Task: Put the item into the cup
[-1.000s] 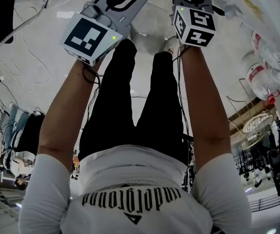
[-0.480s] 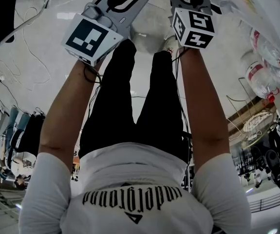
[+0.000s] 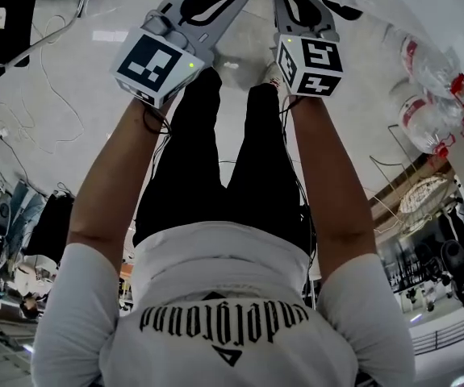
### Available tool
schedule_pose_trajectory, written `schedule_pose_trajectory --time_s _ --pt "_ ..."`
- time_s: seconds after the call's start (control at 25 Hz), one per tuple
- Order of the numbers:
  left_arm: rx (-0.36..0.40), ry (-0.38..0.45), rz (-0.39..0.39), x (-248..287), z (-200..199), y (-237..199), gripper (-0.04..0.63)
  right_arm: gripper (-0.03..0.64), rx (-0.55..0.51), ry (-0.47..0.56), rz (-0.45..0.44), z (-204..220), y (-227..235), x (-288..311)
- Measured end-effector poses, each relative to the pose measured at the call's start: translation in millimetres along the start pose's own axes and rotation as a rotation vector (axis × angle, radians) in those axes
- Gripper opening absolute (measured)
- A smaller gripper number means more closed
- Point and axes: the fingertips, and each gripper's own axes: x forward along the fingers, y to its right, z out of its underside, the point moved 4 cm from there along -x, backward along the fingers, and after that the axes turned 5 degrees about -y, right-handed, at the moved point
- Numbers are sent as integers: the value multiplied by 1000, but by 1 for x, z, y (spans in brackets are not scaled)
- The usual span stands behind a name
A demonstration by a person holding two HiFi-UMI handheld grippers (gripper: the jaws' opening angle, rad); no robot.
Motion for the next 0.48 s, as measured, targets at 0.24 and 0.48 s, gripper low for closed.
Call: schedule_pose_trajectory --time_s 0.24,0.48 --pt "17 43 -3 -37 -37 23 15 27 -64 56 -43 -36 -32 -60" --pt "13 45 4 -74 -74 56 15 15 -133 112 -115 -79 -63 -129"
